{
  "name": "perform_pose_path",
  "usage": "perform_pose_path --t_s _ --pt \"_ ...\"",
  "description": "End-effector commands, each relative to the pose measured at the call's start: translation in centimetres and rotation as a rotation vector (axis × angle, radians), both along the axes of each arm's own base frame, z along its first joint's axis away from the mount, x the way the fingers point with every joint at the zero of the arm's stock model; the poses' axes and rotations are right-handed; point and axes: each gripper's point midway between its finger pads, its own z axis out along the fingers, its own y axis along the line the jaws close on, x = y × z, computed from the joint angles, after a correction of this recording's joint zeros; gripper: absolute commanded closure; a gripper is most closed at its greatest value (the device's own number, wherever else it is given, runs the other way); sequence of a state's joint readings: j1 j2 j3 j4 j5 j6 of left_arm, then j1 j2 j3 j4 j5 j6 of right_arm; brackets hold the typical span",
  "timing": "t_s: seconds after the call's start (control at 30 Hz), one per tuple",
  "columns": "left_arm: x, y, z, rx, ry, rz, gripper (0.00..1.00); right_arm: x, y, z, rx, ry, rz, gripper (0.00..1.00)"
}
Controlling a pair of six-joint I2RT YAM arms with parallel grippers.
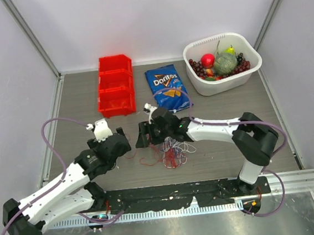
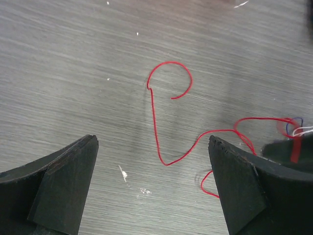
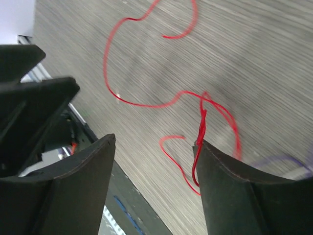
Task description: Untangle the cables
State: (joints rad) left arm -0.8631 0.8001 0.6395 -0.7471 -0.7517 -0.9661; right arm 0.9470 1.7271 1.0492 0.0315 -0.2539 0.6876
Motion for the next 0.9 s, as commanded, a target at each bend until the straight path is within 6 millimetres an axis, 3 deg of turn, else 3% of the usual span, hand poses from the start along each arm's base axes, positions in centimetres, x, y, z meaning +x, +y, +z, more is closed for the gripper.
perform_pose_path --t_s 0.0,0.13,0.23,0.37,0.5,0.57,0.7,0.73,0.77,0.87 --pt "1.7 -2.3 -0.3 -0.142 0.024 0.009 0.0 -0.6 -4.0 2.4 -0.042 -0.071 -0.011 0.27" --pt "2.2 -3.5 -2.7 -0.207 0.116 0.01 0.0 -0.9 -7.4 2.7 -0.086 -0.116 -0.058 0.22" --pt "2.6 -4.6 -4.4 -0.228 0.174 -0.015 0.0 -1.0 -9.3 1.8 -0.098 -0.103 -0.077 0.21" --pt "3.0 -7.0 -5.9 -0.267 0.232 -0.083 0.0 -1.3 -9.5 1.9 -0.076 -0.098 -0.064 0.23" --pt "3.6 -8.6 -7.4 -0.27 0.292 -0.106 0.0 -0.6 -9.5 1.5 -0.099 -0.093 -0.096 0.37" --pt "4.1 -9.6 -7.9 -0.273 0.309 -0.131 0.0 -0.5 -9.6 1.4 -0.087 -0.092 -0.116 0.51" --pt "5.3 -11.1 -8.5 -0.255 0.341 -0.155 0.02 -1.0 -9.5 -0.8 -0.07 -0.053 -0.125 0.73" --pt "5.5 -11.4 -8.7 -0.246 0.347 -0.161 0.04 -1.4 -10.1 -2.1 -0.095 -0.029 -0.133 0.79" --pt "5.8 -11.7 -8.6 -0.233 0.349 -0.164 0.05 -0.8 -9.8 -2.3 -0.078 -0.036 -0.159 0.83" --pt "6.4 -12.9 -8.3 -0.176 0.334 -0.178 0.07 -0.4 -11.9 -5.0 -0.14 0.0 -0.25 0.96"
